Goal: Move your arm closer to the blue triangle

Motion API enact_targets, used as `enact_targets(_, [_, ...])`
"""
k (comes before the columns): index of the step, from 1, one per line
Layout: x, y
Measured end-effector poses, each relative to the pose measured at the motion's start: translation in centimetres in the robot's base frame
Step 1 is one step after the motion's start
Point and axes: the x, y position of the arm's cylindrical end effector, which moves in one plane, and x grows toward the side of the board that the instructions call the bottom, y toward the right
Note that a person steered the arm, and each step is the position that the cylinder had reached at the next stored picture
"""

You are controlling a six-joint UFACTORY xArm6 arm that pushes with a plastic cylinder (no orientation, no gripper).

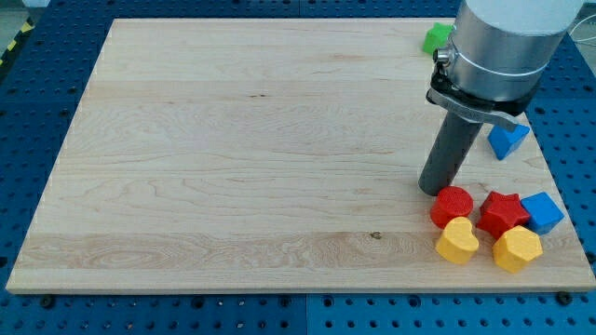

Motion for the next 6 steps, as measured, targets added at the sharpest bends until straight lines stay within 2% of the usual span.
enact_targets(1, [-0.3, 0.0])
enact_targets(2, [-4.5, 0.1])
enact_targets(3, [-4.3, 1.3])
enact_targets(4, [-1.7, 3.4])
enact_targets(6, [-1.5, 10.6])
